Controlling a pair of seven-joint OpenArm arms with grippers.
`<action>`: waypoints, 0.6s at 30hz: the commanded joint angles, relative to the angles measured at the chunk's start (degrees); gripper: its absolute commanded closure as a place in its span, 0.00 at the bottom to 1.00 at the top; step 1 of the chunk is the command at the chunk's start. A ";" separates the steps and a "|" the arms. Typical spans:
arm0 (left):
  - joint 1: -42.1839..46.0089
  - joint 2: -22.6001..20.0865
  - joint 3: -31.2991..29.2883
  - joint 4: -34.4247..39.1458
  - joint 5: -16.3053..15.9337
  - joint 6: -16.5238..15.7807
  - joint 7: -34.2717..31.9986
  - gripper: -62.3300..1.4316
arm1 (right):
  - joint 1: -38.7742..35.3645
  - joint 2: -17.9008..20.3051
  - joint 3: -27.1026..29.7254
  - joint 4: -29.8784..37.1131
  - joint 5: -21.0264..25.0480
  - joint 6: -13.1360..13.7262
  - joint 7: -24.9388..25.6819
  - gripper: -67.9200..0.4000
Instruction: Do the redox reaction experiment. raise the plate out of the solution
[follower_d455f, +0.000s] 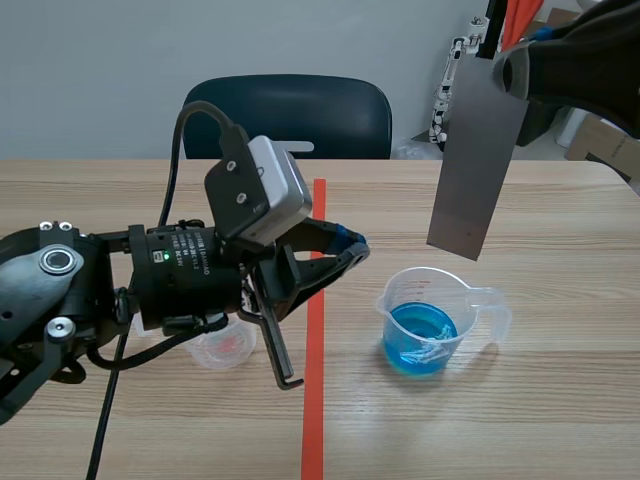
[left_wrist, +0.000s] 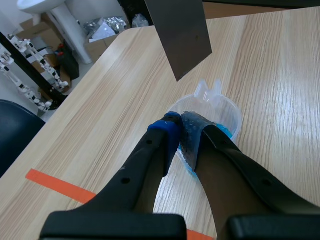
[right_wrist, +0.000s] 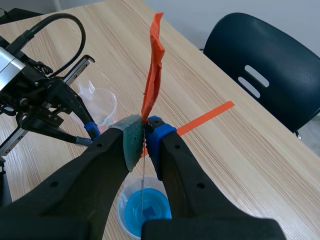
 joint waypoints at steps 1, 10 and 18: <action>-0.31 -0.02 -0.24 0.61 -0.66 -0.09 -0.57 0.93 | 0.74 0.83 0.76 1.01 0.37 0.44 0.87 0.98; -1.90 0.13 0.24 0.57 -4.35 -0.09 3.54 0.93 | 0.87 0.83 0.81 1.01 0.15 0.44 0.85 0.98; -2.69 0.11 0.22 0.42 -8.83 -0.09 5.25 0.91 | 0.87 0.83 0.92 1.01 0.15 0.44 0.63 0.98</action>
